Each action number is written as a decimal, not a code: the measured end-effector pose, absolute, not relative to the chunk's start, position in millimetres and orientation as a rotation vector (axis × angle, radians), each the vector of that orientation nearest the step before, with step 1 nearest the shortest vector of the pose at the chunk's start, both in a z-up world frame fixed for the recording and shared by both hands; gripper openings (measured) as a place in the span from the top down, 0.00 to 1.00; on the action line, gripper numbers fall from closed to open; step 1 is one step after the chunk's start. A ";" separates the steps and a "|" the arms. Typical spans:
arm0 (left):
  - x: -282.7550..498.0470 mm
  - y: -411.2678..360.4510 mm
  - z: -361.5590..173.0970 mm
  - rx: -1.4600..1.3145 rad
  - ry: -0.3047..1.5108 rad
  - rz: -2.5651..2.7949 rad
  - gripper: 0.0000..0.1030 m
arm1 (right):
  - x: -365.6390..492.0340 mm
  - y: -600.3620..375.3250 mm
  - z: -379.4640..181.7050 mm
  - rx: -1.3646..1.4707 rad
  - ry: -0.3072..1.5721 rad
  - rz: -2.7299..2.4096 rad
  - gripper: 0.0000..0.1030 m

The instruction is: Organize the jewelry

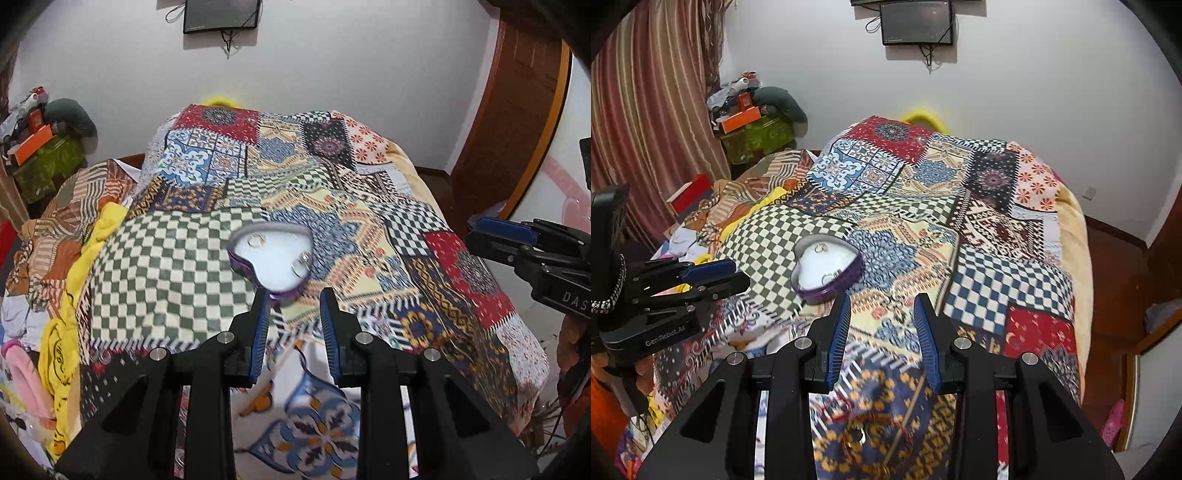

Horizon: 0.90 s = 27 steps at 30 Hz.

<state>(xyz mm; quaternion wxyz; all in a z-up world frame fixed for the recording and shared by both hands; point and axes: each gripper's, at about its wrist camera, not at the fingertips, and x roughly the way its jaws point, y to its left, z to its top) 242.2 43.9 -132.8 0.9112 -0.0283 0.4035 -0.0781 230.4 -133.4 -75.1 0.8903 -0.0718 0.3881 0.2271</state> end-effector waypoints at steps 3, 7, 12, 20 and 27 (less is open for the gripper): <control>231.4 37.7 -135.8 -0.059 0.839 -0.176 0.74 | 218.2 -139.9 -80.4 -0.172 0.803 0.454 0.69; 218.0 27.8 -141.9 -0.048 0.849 -0.191 0.74 | 200.8 -147.4 -89.8 -0.185 0.810 0.438 0.69; 205.3 15.1 -152.6 -0.016 0.869 -0.205 0.74 | 186.2 -158.1 -105.2 -0.192 0.838 0.425 0.69; 185.9 0.9 -163.3 0.007 0.870 -0.214 0.74 | 168.8 -172.4 -126.8 -0.161 0.880 0.386 0.69; 173.9 -11.6 -169.9 0.037 0.857 -0.213 0.74 | 164.2 -182.4 -149.6 -0.072 0.949 0.358 0.69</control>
